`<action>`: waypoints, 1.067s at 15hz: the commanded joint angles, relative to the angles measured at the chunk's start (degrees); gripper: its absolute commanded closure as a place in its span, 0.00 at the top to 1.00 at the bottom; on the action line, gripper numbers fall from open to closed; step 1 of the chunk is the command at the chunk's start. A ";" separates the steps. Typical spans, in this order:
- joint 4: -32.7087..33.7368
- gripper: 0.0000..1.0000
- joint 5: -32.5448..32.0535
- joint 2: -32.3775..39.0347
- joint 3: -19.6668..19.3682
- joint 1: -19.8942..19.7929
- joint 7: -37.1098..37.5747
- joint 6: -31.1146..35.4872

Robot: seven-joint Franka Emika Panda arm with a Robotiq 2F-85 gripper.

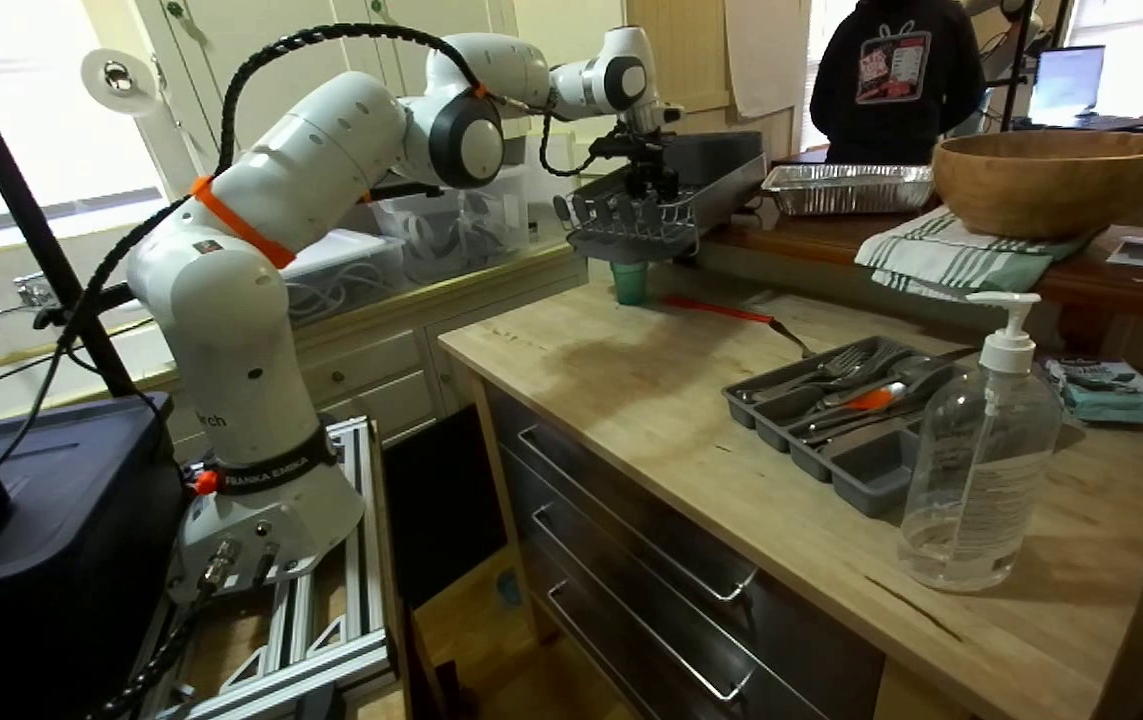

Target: Move the rack to the top countertop, then put it back on the bottom countertop

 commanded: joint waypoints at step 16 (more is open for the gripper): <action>-4.07 0.05 -0.18 -5.03 0.96 0.34 -3.45 -2.21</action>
